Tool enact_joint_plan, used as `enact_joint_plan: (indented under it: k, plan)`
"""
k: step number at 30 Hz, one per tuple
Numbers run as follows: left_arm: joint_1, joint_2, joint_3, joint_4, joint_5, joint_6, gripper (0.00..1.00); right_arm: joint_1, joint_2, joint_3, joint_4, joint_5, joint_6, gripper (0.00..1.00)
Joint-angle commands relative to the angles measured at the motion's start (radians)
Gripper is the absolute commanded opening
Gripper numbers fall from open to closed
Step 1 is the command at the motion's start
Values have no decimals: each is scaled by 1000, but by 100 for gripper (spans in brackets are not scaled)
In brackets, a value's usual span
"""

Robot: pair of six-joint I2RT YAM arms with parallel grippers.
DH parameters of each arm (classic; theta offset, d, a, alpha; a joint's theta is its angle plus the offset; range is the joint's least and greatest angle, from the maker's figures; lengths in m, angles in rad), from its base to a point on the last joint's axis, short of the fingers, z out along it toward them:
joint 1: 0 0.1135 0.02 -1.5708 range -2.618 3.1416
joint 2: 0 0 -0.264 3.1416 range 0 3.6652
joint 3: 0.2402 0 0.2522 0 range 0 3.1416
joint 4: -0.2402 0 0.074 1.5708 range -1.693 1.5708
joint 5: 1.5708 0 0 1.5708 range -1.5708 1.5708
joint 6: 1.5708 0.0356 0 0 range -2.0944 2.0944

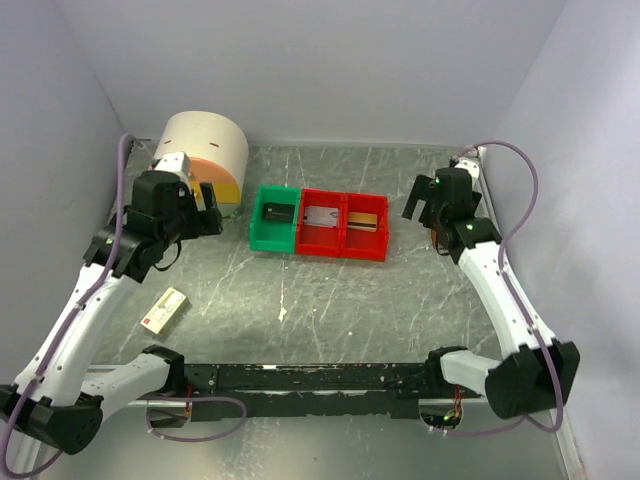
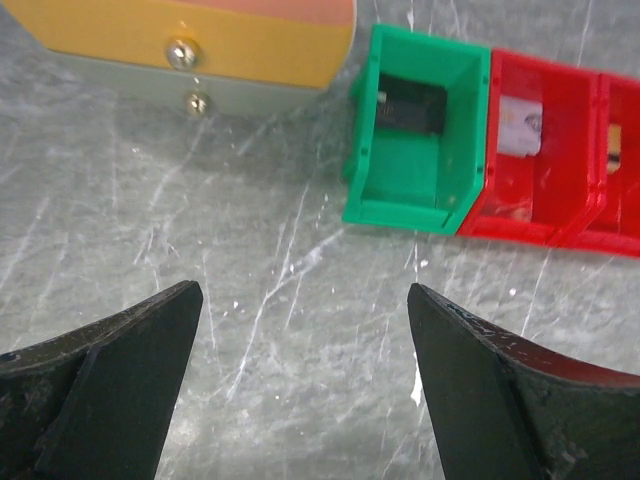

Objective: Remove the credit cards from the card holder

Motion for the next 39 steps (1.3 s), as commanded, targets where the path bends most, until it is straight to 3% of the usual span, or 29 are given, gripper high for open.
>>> enact_joint_plan:
  k: [1, 16, 21, 27, 39]
  plan:
    - [-23, 33, -44, 2, 102, 43, 96, -92, 86, -1, -26, -58, 49, 100]
    - [-44, -15, -212, 77, 107, 64, 96, -348, 307, 0, 25, -113, 73, 98]
    - [-45, -47, -242, 124, 97, 111, 96, -399, 391, 22, 70, -138, 50, 88]
    - [-46, -77, -284, 150, 31, 130, 96, -408, 552, 111, 104, -161, 25, 68]
    - [-47, -107, -372, 242, 17, 137, 96, -410, 807, 327, 67, -92, -40, 57]
